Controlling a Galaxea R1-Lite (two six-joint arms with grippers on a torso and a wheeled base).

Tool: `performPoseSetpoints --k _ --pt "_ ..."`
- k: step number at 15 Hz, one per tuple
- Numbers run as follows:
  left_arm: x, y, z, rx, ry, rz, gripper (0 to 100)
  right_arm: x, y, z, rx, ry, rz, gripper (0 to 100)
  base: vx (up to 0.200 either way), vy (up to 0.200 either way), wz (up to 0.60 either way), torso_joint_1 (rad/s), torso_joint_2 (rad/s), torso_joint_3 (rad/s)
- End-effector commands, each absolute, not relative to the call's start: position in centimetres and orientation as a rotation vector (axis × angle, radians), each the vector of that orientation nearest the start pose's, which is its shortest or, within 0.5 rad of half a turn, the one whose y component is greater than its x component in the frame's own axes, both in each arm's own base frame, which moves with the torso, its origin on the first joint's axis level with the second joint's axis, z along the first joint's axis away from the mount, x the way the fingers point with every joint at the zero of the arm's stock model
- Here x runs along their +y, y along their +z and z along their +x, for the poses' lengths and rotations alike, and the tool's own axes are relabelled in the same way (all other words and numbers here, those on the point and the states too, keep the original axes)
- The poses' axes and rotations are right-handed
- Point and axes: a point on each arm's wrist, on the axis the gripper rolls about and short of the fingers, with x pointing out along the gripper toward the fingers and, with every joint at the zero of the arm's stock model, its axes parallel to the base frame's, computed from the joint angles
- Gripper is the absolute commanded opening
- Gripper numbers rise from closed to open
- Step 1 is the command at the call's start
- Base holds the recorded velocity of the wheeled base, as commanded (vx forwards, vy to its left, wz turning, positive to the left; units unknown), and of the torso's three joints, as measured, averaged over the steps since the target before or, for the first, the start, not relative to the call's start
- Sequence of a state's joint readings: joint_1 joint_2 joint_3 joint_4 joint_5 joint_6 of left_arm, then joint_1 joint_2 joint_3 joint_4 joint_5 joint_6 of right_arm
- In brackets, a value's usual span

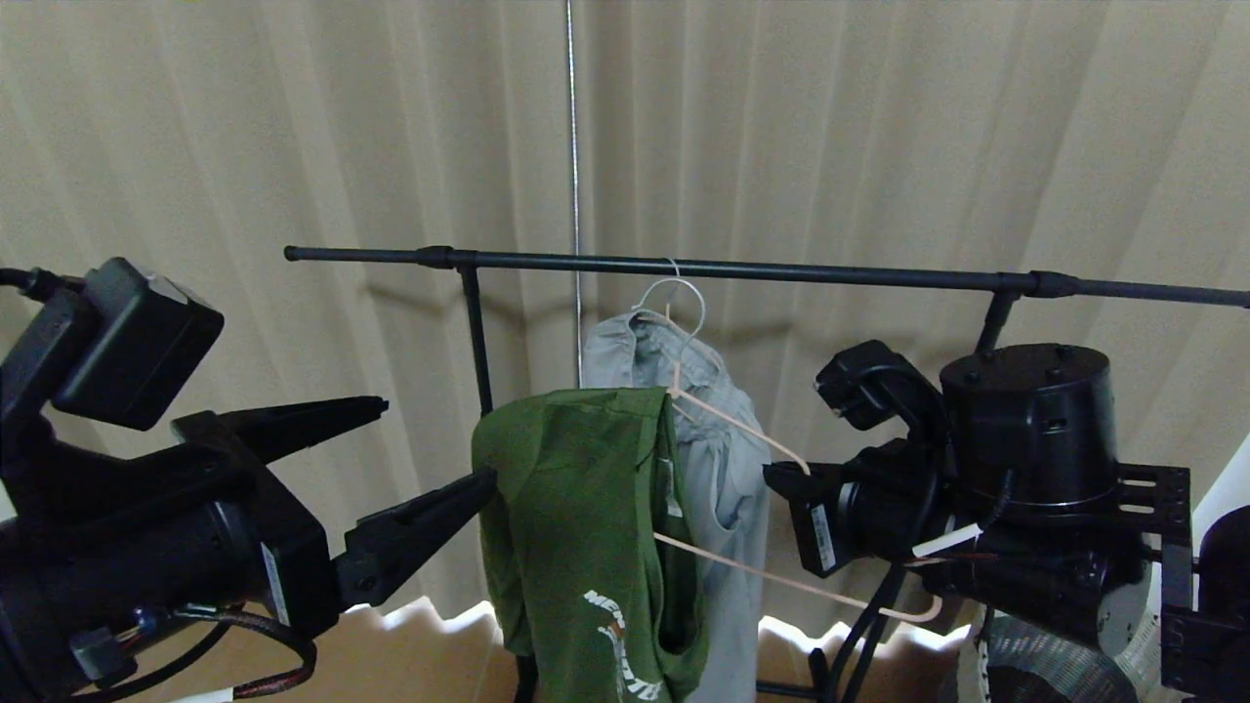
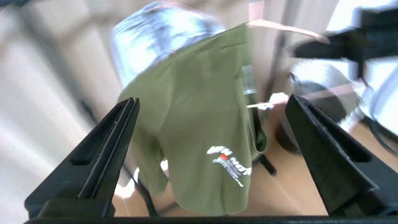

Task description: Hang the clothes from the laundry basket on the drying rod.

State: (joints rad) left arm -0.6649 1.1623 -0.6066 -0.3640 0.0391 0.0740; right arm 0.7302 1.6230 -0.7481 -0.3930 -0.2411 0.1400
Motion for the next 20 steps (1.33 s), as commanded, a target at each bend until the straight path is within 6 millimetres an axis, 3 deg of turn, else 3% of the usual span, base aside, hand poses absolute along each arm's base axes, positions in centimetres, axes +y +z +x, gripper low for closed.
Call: performPoseSetpoints --k 1,8,14,20 --pt "-10.4 22.6 14.3 0.157 -0.644 0.192 100 17.8 16.8 20.7 0.444 0.456 -0.098 0 0.0 0.0 0.0 0.0 0.0 0.0" --pt "-11.5 20.3 15.8 0.221 -0.68 0.368 100 18.0 15.9 20.8 0.346 0.506 -0.159 0 0.0 0.0 0.0 0.0 0.0 0.0" --pt "-11.0 19.7 18.0 0.177 -0.639 0.613 100 17.7 15.5 19.9 0.289 0.624 -0.154 0 0.0 0.0 0.0 0.0 0.0 0.0" --pt "-12.1 19.4 20.1 0.093 -0.619 0.636 100 18.5 15.8 19.1 0.277 0.692 -0.147 0 0.0 0.0 0.0 0.0 0.0 0.0"
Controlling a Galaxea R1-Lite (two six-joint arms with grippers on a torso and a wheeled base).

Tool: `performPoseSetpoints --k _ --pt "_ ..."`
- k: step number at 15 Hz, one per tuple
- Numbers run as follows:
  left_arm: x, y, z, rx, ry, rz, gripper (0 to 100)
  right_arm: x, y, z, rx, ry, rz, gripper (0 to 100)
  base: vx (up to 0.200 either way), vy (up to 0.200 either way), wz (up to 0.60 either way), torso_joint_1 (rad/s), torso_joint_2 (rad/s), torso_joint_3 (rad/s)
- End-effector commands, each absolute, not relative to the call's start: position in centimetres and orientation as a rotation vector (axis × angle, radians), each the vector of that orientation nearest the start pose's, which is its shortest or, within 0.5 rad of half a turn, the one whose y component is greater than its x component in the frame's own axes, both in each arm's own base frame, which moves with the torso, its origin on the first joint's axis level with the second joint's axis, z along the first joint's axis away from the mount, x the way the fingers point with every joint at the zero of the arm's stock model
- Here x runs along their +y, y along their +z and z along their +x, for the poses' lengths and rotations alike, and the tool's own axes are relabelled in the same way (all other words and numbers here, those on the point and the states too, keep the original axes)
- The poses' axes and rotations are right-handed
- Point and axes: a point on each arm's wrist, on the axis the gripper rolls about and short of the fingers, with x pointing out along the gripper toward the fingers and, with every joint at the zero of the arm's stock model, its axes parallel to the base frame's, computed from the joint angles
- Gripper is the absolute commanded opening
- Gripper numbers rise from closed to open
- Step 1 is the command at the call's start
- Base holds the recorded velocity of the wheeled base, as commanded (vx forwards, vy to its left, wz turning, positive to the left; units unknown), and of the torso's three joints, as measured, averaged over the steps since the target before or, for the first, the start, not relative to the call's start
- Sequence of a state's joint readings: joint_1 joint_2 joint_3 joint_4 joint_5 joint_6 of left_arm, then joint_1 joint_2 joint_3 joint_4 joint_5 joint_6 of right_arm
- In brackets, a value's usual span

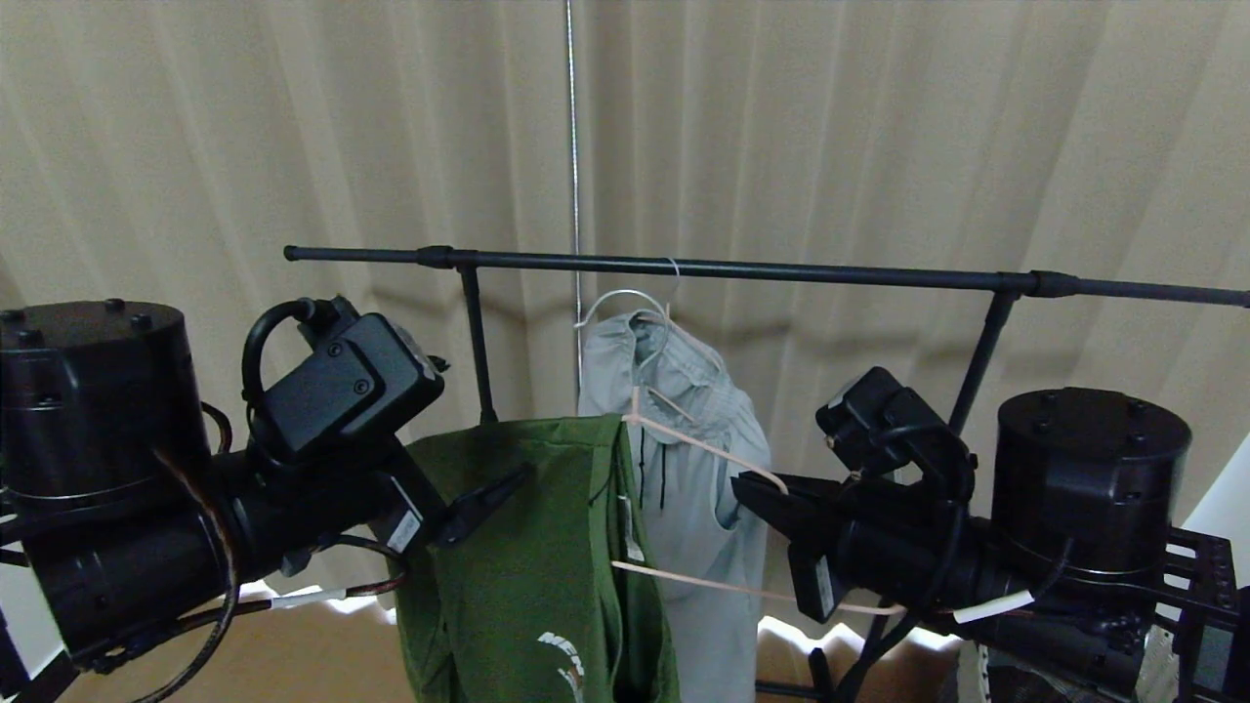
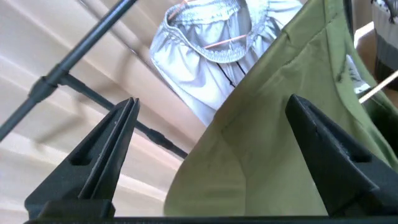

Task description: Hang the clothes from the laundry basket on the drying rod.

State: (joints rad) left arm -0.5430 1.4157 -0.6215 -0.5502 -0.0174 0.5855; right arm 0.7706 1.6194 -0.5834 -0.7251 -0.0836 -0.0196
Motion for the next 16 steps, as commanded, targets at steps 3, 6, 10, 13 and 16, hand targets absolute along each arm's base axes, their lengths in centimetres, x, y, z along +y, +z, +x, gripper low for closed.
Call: performPoseSetpoints --k 3,6,10,13,16 --pt "-11.6 19.38 20.62 0.076 -0.593 0.699 100 18.62 16.07 18.64 0.268 0.729 -0.141 0 0.0 0.0 0.0 0.0 0.0 0.0" --pt "-11.45 19.58 20.85 0.052 -0.578 0.706 100 18.99 16.03 18.3 0.269 0.752 -0.144 0 0.0 0.0 0.0 0.0 0.0 0.0" --pt "-11.42 19.58 20.81 0.052 -0.578 0.706 0 19.1 16.11 18.11 0.266 0.767 -0.143 0 0.0 0.0 0.0 0.0 0.0 0.0" --pt "-11.4 19.57 20.77 0.052 -0.578 0.706 0 19.11 16.11 18.11 0.266 0.769 -0.143 0 0.0 0.0 0.0 0.0 0.0 0.0" --pt "-11.32 19.35 20.62 0.061 -0.579 0.707 0 19.1 16.11 18.11 0.266 0.767 -0.143 0 0.0 0.0 0.0 0.0 0.0 0.0"
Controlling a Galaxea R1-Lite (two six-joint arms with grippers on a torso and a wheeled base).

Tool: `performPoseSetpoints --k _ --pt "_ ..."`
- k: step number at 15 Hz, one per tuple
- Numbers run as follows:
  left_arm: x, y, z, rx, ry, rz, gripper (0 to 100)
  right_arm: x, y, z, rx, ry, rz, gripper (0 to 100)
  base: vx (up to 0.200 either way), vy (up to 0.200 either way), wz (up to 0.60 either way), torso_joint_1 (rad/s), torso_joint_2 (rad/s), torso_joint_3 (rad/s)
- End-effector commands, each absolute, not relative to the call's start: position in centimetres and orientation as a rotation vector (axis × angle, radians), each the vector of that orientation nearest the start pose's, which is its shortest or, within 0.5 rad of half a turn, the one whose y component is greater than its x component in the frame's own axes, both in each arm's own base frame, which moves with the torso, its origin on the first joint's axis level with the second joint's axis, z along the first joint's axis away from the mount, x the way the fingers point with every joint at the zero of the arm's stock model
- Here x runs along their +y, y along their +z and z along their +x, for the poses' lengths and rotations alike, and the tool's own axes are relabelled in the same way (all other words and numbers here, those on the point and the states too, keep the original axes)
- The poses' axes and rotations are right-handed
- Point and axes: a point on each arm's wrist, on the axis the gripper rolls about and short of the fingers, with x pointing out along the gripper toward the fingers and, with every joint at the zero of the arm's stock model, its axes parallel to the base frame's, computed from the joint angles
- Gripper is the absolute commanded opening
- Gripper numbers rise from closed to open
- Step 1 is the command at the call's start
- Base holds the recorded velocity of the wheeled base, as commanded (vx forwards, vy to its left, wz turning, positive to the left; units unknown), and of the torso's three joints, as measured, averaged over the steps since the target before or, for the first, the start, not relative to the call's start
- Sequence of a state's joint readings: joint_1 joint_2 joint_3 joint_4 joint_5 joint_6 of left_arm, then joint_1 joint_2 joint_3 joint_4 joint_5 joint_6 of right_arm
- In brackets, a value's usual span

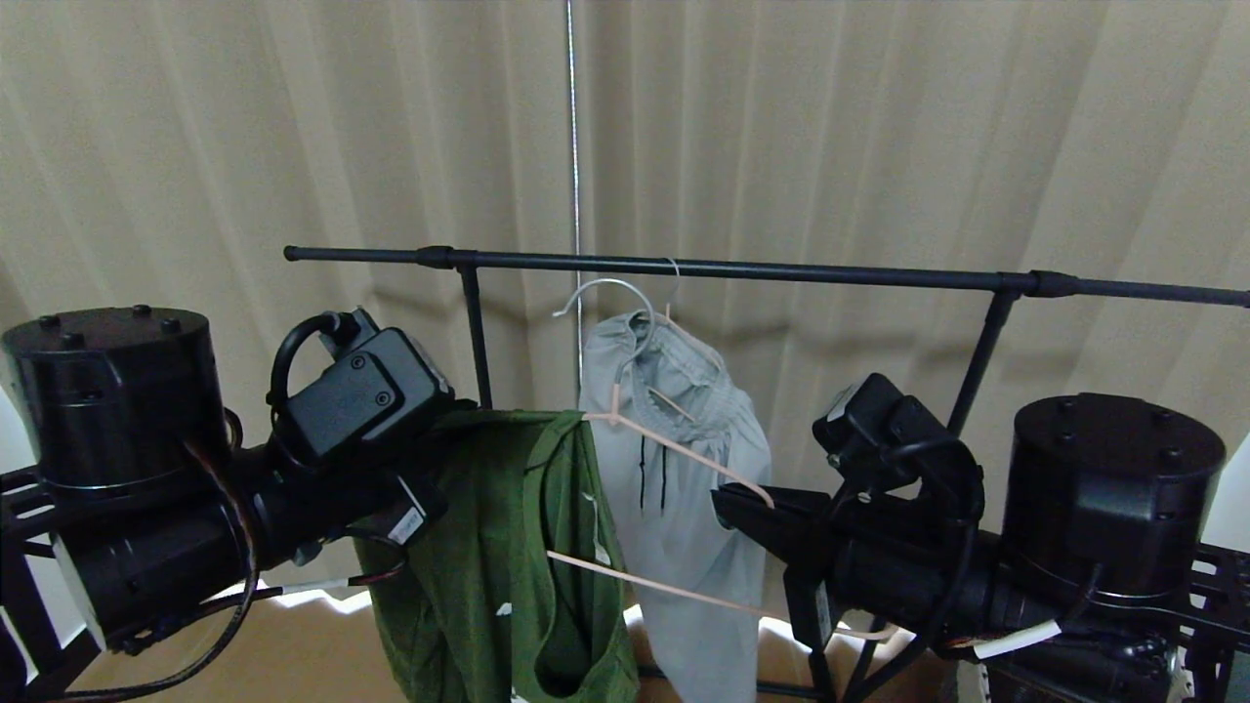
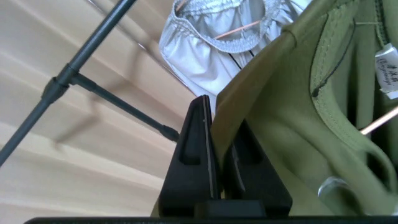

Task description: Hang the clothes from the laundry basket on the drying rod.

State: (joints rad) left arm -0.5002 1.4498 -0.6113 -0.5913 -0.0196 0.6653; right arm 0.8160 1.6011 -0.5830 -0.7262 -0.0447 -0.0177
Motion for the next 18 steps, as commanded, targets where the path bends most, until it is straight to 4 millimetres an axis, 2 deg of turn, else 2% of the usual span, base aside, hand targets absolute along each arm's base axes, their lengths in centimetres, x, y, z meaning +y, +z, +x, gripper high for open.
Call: performPoseSetpoints --k 1,8,9,13,16,18 --pt "-11.3 19.3 20.6 0.063 -0.579 0.704 0 19.1 16.1 18.1 0.267 0.767 -0.144 0 0.0 0.0 0.0 0.0 0.0 0.0" --pt "-10.9 19.3 20.0 0.064 -0.571 0.692 0 19.1 16.2 18.2 0.262 0.765 -0.144 0 0.0 0.0 0.0 0.0 0.0 0.0" --pt "-10.9 19.3 20.0 0.065 -0.569 0.69 0 19.1 16.2 18.3 0.263 0.765 -0.145 100 0.0 0.0 0.0 0.0 0.0 0.0" --pt "-10.2 19.2 20.3 0.084 -0.526 0.692 0 18.8 16.1 18.6 0.255 0.739 -0.139 100 0.0 0.0 0.0 0.0 0.0 0.0" --pt "-9.7 18.9 20.4 0.127 -0.428 0.704 0 18.6 16.7 19.3 0.188 0.716 -0.108 100 0.0 0.0 0.0 0.0 0.0 0.0" --pt "-9.6 18.7 20.4 0.153 -0.374 0.689 0 18.4 16.4 19.2 0.196 0.714 -0.109 100 0.0 0.0 0.0 0.0 0.0 0.0"
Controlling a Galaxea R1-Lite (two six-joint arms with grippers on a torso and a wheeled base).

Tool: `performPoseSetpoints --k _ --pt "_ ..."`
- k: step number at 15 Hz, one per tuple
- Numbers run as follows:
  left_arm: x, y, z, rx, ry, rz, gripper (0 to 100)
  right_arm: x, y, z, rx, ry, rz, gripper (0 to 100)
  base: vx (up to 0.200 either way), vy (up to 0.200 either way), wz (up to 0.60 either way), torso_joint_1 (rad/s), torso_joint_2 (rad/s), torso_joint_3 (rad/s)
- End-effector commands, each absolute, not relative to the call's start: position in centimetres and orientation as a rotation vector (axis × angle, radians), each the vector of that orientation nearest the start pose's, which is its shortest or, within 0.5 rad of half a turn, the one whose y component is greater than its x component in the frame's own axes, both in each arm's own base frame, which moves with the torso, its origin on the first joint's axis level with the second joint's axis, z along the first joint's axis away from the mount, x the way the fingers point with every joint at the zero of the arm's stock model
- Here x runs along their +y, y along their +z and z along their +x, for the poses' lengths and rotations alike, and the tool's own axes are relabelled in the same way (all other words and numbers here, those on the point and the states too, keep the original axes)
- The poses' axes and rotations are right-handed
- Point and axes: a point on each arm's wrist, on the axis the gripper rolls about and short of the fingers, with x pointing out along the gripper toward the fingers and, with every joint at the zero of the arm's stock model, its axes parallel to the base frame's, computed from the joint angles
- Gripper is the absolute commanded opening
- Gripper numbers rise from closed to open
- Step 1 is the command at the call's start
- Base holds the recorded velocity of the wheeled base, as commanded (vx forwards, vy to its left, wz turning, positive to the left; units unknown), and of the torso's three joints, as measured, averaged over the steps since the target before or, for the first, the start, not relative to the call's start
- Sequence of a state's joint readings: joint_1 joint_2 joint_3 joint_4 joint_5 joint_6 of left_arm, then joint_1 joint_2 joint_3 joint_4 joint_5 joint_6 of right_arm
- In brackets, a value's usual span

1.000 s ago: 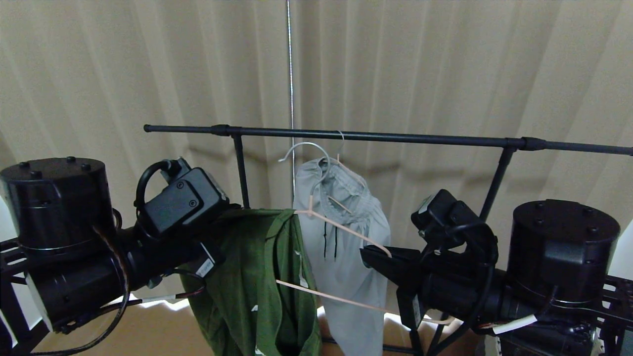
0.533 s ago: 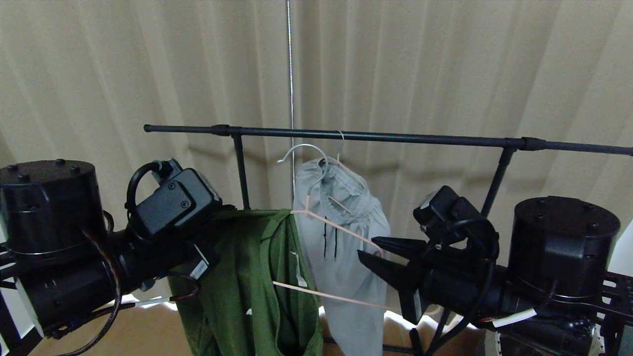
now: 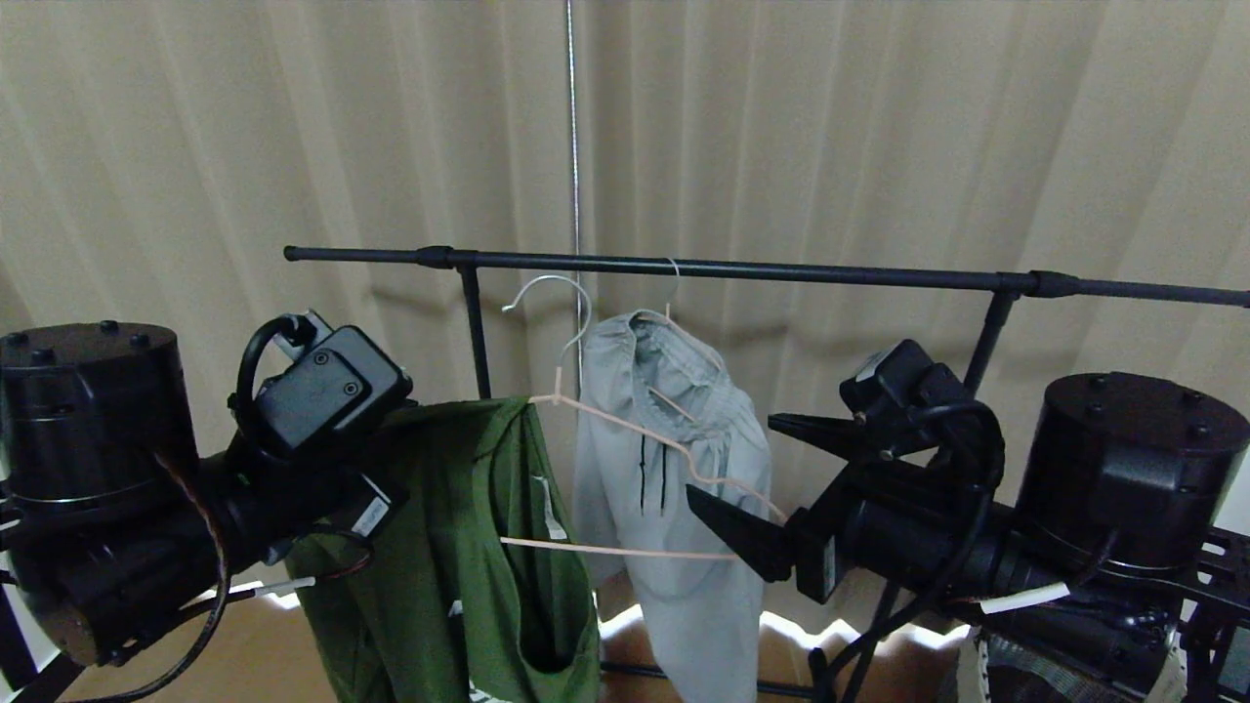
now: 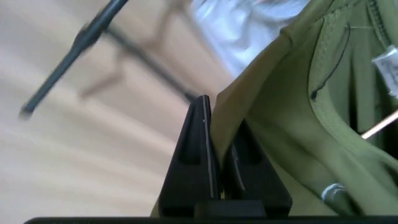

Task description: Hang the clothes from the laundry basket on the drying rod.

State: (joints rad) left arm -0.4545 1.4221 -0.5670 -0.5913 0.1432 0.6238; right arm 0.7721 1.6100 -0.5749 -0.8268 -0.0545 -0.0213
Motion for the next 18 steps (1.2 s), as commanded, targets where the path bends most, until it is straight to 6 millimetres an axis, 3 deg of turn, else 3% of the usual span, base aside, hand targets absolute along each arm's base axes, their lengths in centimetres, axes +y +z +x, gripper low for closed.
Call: performPoseSetpoints --k 1,5,13,15,18 --pt "-9.5 18.7 20.4 0.16 -0.357 0.677 0 18.3 16.3 19.1 0.201 0.714 -0.111 100 0.0 0.0 0.0 0.0 0.0 0.0" --pt "-9.2 18.6 20.6 0.219 -0.168 0.601 0 18.1 15.7 18.9 0.224 0.715 -0.121 100 0.0 0.0 0.0 0.0 0.0 0.0" --pt "-9.2 18.9 20.7 0.216 -0.133 0.551 0 18.8 14.3 19.2 0.271 0.728 -0.142 100 0.0 0.0 0.0 0.0 0.0 0.0" --pt "-10.4 19.6 20.4 0.186 -0.174 0.455 0 20.5 13.2 18.4 0.31 0.789 -0.16 100 0.0 0.0 0.0 0.0 0.0 0.0" --pt "-11.0 20.8 20.5 0.147 -0.188 0.372 0 22.4 11.5 19.5 0.287 0.802 -0.158 100 0.0 0.0 0.0 0.0 0.0 0.0"
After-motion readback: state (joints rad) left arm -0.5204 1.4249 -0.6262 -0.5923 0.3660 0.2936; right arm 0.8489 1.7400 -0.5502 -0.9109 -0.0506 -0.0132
